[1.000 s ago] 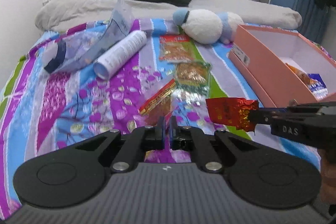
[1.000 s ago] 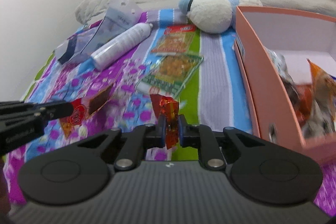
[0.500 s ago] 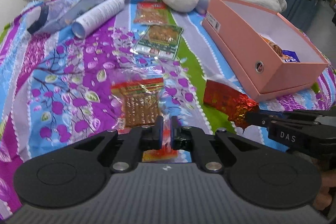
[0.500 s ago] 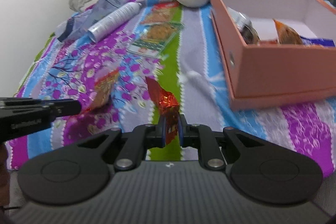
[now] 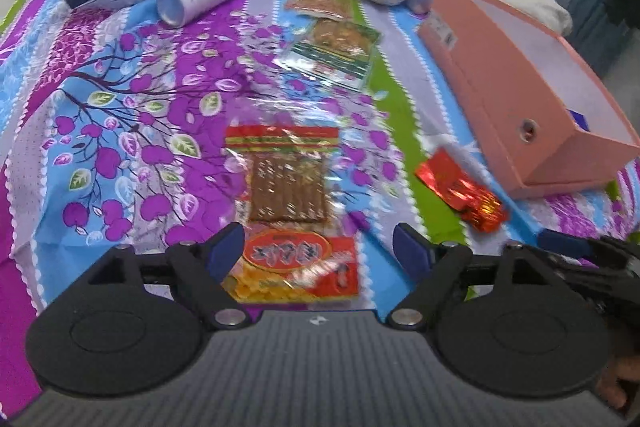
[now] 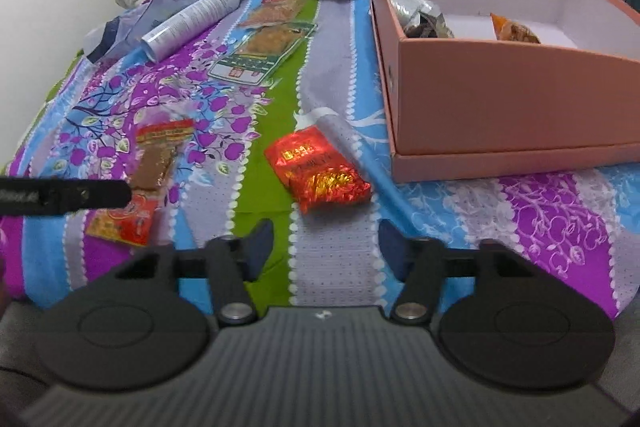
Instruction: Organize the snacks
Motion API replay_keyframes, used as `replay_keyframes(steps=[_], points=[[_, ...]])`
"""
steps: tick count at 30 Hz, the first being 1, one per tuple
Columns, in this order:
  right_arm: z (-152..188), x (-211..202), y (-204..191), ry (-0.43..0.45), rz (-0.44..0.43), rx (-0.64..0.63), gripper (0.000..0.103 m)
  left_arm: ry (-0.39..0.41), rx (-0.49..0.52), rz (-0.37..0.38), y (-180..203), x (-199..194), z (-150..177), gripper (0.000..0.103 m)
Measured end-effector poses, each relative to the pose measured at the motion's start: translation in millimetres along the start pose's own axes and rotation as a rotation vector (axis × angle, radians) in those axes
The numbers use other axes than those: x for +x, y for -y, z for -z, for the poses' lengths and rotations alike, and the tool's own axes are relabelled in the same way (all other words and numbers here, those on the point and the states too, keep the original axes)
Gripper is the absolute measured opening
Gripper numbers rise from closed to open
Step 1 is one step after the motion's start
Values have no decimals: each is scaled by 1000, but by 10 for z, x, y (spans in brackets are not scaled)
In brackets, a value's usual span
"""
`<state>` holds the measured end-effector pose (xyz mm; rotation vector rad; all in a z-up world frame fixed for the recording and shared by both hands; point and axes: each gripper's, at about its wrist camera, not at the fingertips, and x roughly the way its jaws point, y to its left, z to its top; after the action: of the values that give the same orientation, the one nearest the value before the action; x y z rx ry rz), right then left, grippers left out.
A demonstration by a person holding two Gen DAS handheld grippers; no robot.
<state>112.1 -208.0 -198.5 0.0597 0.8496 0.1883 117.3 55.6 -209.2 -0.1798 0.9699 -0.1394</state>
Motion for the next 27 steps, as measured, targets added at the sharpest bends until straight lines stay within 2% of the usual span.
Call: replay_keyframes(steps=[4, 7, 11, 16, 27], points=[[28, 12, -5, 32, -6, -50, 60, -22, -27, -10, -72, 190, -70, 86], [29, 87, -12, 36, -9, -91, 61, -26, -20, -46, -91, 308, -131, 87], [37, 183, -52, 49, -7, -173, 75, -47, -20, -63, -131, 459, -209, 91], [11, 232, -90, 90, -2, -238, 75, -67, -9, -88, -149, 615, -259, 91], [-44, 506, -120, 78, 2, -282, 74, -81, 56, -113, -85, 793, -298, 94]])
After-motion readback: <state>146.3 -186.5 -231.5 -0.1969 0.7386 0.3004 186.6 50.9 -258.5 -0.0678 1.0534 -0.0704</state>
